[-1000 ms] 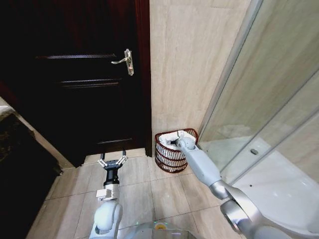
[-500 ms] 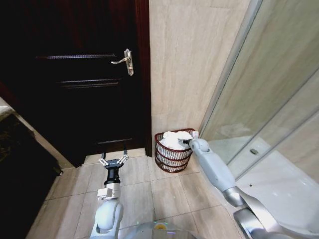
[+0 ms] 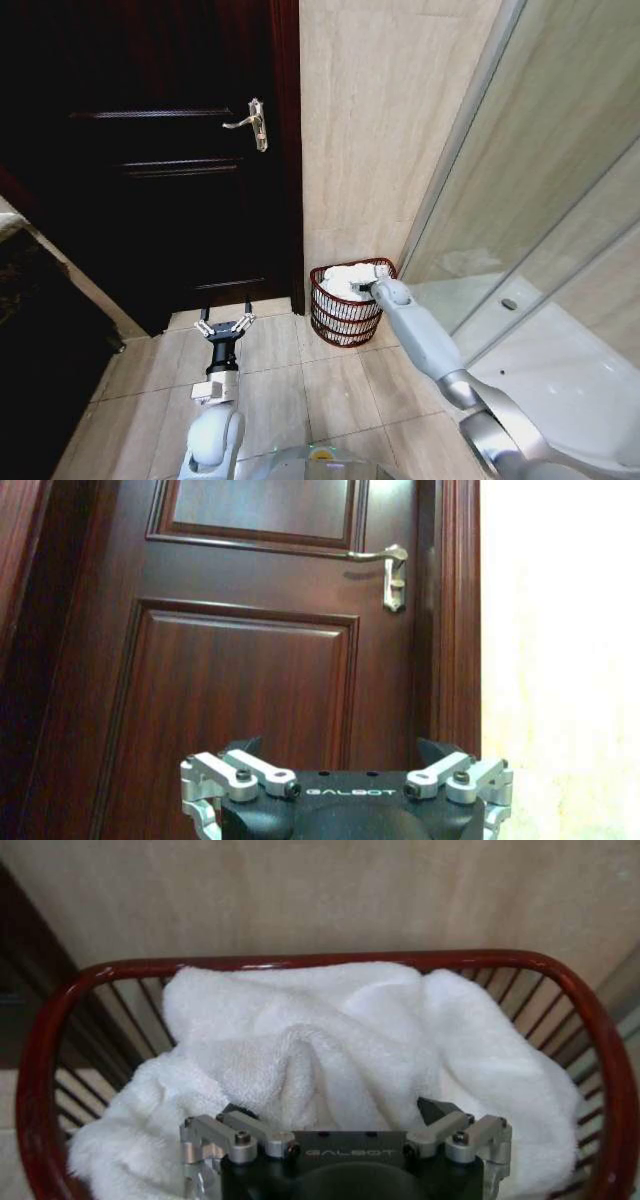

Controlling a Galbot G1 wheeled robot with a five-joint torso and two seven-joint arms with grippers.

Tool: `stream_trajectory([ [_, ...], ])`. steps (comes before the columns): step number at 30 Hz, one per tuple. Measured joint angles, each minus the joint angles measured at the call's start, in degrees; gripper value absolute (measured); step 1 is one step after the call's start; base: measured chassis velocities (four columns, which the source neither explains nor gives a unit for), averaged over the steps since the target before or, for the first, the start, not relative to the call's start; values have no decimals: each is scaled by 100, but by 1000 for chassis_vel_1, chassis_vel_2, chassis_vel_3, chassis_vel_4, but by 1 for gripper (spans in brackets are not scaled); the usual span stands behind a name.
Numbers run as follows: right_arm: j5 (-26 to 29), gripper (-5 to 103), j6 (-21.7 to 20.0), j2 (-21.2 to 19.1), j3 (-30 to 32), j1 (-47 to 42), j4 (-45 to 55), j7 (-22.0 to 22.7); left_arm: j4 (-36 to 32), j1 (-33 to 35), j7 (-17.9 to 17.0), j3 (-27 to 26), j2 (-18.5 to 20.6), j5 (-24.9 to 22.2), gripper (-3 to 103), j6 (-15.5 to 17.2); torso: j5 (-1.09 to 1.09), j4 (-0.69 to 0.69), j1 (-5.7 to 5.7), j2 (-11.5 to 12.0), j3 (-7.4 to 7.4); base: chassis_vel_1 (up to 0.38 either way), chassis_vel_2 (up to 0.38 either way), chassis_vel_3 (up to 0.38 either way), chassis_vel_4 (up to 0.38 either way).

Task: Discard the used towel into the hamper.

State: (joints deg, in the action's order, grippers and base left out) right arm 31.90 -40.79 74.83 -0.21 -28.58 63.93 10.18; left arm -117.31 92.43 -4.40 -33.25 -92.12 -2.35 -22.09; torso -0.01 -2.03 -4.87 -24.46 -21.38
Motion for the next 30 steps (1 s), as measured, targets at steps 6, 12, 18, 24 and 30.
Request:
stream_trajectory([
  [6, -71, 100, -20, 58, -181, 27, -107, 0, -53, 93, 30, -80, 4, -52, 100, -75, 0, 1, 0, 0, 0, 0, 0, 0, 0],
  [12, -120, 100, -31, 223, -149, 32, -319, 2, -115, 144, 50, -125, 18, -92, 100, -73, 0, 0, 0, 0, 0, 0, 0, 0, 0],
  [18, -124, 100, -5, 231, -54, 14, -108, 96, -147, 124, 62, -161, 26, -107, 100, -48, 2, 0, 0, 0, -1, 0, 0, 0, 0],
  [24, 8, 100, 263, -7, 61, -166, 760, 509, -149, 43, 58, -159, 19, -147, 100, 21, 2, -2, 0, 0, -1, 0, 0, 0, 0],
  [30, -134, 100, 893, -487, 327, -739, 2081, 606, -46, -140, 37, -189, 24, -202, 100, 133, 2, 1, 0, 0, 0, 0, 0, 0, 0],
])
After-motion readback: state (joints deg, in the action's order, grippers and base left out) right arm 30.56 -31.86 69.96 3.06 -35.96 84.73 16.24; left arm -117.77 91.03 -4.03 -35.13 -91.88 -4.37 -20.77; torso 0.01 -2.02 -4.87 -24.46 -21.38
